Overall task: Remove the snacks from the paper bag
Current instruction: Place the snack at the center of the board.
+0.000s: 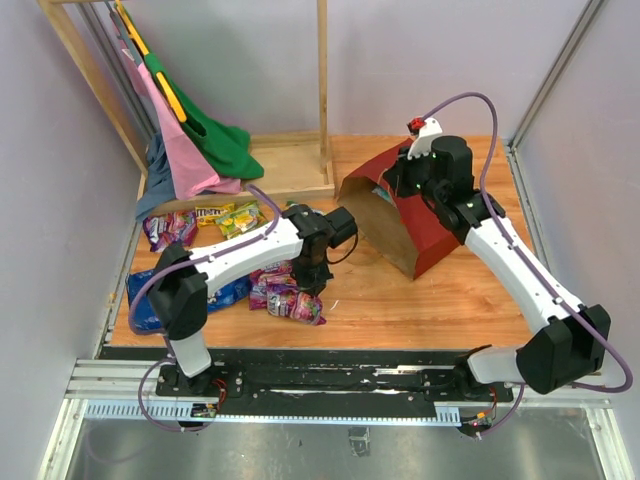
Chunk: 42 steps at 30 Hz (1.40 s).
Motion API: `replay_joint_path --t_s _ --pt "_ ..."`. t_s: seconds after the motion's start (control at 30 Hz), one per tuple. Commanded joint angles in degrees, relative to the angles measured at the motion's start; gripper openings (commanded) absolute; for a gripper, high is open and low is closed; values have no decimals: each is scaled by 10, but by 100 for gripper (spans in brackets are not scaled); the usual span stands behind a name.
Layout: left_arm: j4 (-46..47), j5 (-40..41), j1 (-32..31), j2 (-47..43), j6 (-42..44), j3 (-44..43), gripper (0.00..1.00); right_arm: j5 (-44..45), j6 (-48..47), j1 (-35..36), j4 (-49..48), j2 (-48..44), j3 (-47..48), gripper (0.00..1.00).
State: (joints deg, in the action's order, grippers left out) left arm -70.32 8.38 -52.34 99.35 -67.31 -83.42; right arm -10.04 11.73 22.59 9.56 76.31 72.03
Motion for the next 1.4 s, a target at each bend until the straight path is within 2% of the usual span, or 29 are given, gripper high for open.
replay_joint_path --t_s 0.0,0.43,0.97,1.13,1.2,1.23,1.27,1.3,1.33,1.37 --pt "22 10 16 39 41 -32 1 1 -11 4 -29 6 -9 1" --pt "-11 62 31 124 89 -176 1 13 -34 3 -30 19 -10 1" --pt "10 92 45 167 115 -206 5 7 -38 -1 -34 30 -10 1" --pt "66 66 56 152 157 -169 8 6 -39 -1 -34 30 -11 1" --pt "142 55 57 103 189 -112 20 5 -41 -1 -34 29 -11 1" --pt "184 49 57 74 208 -82 31 5 -42 -2 -32 28 -12 1" --pt "223 47 57 46 225 -58 48 4 -43 -2 -32 27 -14 1" --pt "255 48 57 20 242 -36 72 3 -43 -2 -33 25 -16 1" --pt "281 47 57 -2 262 -22 86 2 -43 -2 -35 23 -19 1" --pt "302 47 58 -20 282 -13 95 2 -43 -3 -37 23 -21 1"
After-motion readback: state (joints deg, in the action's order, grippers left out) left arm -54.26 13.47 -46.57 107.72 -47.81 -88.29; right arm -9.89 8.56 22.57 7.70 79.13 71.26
